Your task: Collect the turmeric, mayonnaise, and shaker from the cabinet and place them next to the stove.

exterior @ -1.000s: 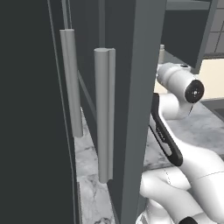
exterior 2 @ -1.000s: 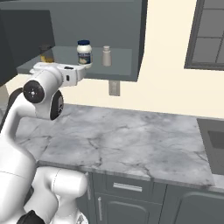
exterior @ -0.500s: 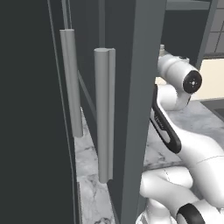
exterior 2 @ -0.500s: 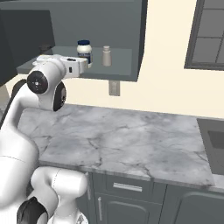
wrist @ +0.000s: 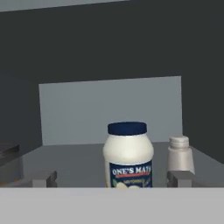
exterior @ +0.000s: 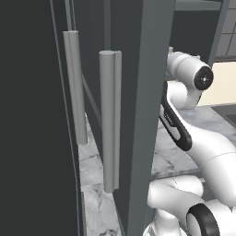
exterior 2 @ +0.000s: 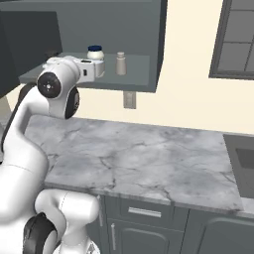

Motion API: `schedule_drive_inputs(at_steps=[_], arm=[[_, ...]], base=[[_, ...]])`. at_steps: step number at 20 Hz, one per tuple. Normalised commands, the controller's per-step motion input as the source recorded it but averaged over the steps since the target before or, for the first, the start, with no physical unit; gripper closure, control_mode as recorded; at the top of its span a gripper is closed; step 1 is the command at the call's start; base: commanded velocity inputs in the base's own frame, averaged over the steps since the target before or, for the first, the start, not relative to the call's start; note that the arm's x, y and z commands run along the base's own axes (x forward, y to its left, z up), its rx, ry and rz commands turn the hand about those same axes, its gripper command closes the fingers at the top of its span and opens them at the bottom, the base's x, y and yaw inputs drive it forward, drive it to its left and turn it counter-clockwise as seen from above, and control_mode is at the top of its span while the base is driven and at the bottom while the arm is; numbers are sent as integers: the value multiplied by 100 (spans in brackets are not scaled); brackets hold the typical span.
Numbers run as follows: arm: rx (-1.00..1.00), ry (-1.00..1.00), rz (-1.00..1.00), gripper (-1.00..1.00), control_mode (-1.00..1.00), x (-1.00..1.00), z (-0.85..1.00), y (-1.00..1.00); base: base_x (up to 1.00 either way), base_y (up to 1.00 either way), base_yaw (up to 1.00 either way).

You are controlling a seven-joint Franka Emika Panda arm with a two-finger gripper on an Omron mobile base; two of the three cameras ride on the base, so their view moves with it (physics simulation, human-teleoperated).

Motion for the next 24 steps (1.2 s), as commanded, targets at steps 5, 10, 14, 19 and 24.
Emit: schedule_drive_inputs(at_steps=[5,10,14,19,24], arm=[[0,4,0,-100,-100,28,0,0],[0,4,-1,-100,-100,33,0,0],[0,2,-2,-100,-100,32,0,0],[0,0,-4,-100,-100,17,0,0],[0,0,-4,-100,-100,9,0,0]], base=[[0,0,0],[0,0,0],[0,0,0],[0,0,0],[0,0,0]])
